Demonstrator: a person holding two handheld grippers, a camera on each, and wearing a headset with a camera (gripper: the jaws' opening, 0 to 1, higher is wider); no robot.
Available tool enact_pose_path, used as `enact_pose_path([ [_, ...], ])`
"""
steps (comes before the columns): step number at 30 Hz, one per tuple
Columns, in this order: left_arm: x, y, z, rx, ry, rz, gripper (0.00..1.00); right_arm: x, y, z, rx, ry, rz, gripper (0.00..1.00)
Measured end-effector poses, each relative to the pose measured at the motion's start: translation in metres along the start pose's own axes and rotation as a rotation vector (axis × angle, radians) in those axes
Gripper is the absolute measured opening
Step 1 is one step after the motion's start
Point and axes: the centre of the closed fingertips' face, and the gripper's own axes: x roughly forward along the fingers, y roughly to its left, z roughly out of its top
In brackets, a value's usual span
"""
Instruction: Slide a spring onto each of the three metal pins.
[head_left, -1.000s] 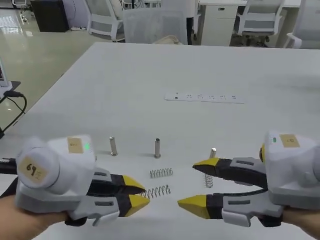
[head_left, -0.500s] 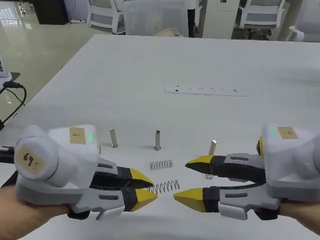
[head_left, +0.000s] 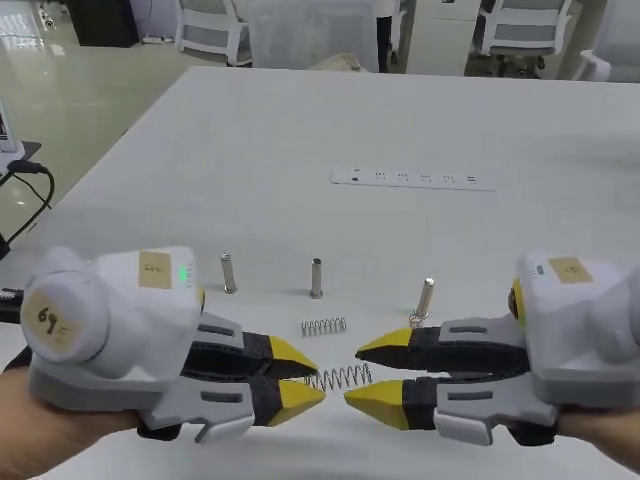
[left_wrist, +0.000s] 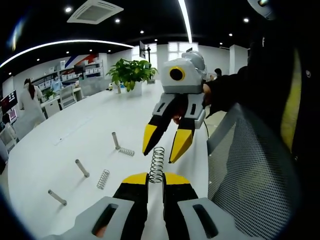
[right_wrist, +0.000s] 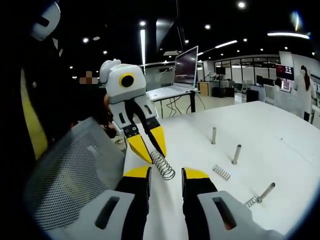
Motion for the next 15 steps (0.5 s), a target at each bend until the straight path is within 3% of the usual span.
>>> enact_pose_path([
  [7,-0.002,-0.007,0.003,0.028,-0.007,-0.038,0.03,0.000,0.013,0.001,0.004,-0.005,0.063,0.16],
  [15,-0.002,-0.013,0.006,0.043,-0.015,-0.066,0.03,0.000,0.017,-0.001,0.008,0.003,0.085,0.13],
])
